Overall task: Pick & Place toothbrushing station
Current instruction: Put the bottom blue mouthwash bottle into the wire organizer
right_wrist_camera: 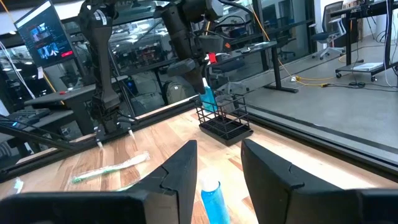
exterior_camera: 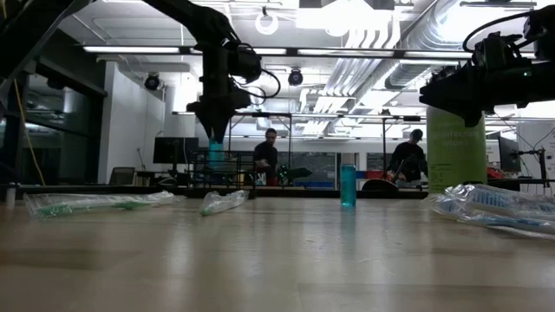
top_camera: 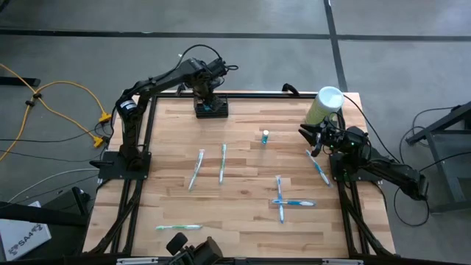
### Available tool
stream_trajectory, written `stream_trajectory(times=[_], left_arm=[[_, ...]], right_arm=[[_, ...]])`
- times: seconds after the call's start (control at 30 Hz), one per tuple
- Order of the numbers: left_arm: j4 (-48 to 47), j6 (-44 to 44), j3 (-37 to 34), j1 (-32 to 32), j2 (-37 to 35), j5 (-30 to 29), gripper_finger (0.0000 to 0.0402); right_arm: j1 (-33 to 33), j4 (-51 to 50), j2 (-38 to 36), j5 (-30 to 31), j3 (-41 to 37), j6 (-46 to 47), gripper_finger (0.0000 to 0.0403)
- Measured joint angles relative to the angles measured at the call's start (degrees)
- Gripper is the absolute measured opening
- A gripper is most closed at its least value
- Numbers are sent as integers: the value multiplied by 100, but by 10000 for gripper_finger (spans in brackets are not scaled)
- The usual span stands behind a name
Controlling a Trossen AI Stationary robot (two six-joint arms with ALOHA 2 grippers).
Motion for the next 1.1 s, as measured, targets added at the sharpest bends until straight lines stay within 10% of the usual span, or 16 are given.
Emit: stream_trajectory(times=[1.1], left_arm=[[138,428,-47,155,398,178,97]], right_arm=[[0,0,0,0,1,0,117]])
